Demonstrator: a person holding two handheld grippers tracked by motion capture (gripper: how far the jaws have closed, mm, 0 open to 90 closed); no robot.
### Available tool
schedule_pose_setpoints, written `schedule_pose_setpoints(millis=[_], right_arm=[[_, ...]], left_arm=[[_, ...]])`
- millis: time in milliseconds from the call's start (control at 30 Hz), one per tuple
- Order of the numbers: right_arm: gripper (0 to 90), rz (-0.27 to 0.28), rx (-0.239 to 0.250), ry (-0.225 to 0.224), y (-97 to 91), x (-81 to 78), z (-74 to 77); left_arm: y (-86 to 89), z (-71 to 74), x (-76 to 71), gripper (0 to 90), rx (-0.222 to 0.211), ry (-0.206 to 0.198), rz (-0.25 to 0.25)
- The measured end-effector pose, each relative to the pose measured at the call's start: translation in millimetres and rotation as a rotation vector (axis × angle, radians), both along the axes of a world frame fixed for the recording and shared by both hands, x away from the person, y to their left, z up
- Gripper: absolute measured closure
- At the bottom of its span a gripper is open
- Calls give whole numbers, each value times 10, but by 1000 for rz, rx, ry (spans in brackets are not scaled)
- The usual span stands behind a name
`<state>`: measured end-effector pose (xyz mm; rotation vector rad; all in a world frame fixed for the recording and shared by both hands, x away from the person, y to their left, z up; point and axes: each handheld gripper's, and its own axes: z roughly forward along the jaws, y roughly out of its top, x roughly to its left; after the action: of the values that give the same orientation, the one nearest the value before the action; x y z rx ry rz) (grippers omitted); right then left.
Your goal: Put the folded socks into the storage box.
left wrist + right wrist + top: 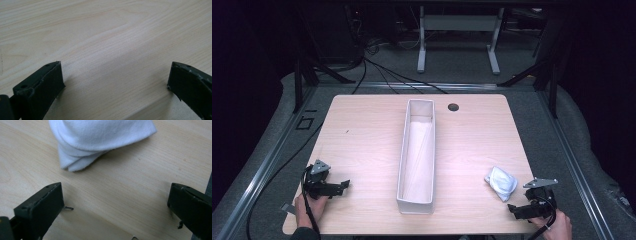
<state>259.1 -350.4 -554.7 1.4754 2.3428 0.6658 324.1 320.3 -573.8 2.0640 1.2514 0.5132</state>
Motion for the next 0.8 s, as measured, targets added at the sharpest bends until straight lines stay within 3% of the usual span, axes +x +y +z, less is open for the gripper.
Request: schedule_pose_setpoints(millis=[200,333,467,800], right_arm=[[10,13,-5,15,5,14,14],[17,28,-34,13,32,14,51],[15,30,-11,12,43,28,146],[26,92,-34,17,136,186,477]], left_arm=[[-1,0,2,0,0,0,0],[-1,0,2,0,0,-1,0],[-1,0,1,0,0,-1,1],[-2,0,1,0,0,-1,1]])
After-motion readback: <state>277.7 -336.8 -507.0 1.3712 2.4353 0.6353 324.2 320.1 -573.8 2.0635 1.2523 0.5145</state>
